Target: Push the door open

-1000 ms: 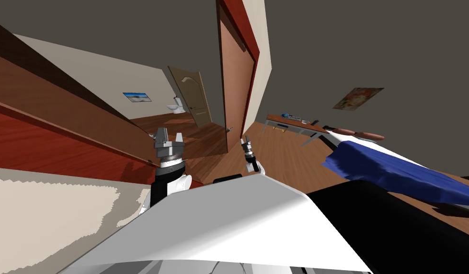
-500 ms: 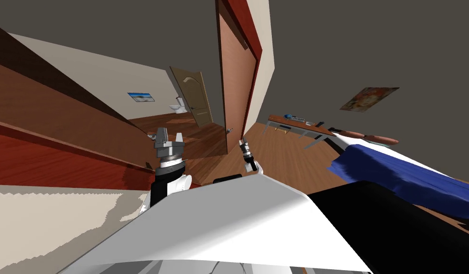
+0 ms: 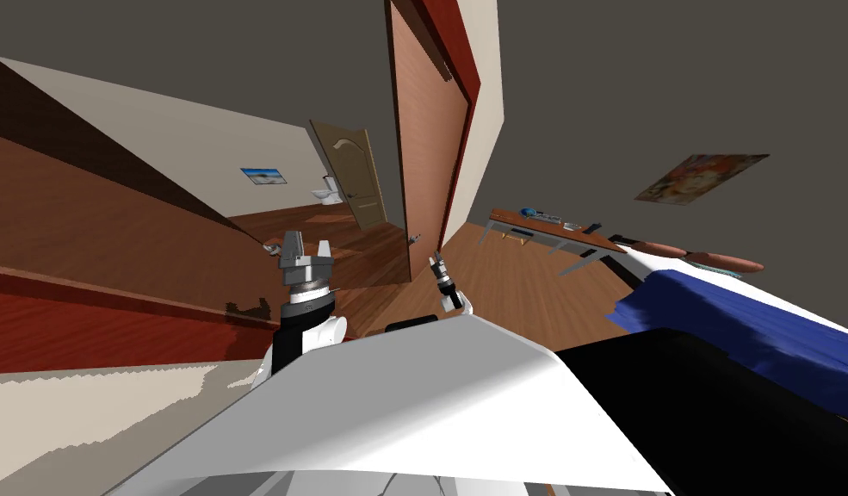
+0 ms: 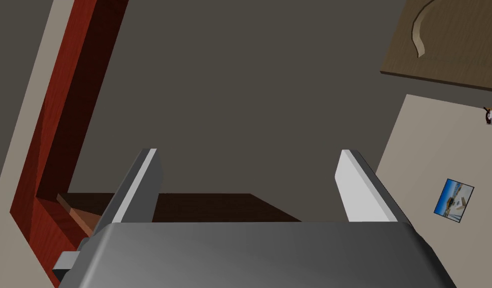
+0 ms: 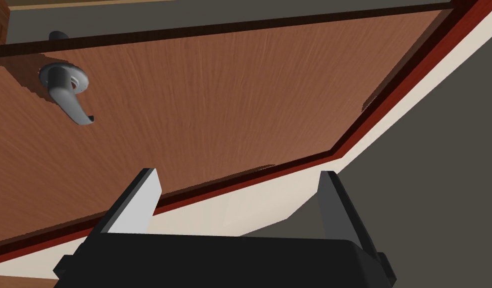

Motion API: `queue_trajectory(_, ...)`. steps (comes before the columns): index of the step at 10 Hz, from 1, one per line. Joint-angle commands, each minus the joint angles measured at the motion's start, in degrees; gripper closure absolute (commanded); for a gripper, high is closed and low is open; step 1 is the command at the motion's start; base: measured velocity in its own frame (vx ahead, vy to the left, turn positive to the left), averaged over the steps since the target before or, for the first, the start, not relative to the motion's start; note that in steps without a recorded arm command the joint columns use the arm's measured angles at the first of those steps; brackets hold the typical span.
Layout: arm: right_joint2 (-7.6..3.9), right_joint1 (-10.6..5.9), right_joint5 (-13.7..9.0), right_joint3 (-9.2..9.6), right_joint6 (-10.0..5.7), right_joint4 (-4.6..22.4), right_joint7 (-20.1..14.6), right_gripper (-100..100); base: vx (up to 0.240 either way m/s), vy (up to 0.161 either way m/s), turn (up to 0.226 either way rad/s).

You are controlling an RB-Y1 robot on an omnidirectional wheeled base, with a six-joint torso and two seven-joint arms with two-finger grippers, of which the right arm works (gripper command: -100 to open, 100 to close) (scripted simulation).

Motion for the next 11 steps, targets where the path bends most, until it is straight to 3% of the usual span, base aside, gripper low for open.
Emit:
queue_trajectory(1, 0.07, -0.86, 0.61, 0.27, -0.28, 2.09, -0.15, -100, 0.087, -0.07, 0.044)
queue_trajectory(11, 0.24, -6.29, 4.0, 1.55, -2.36, 15.18, -1.34, -100, 0.082, -0.074, 0.054)
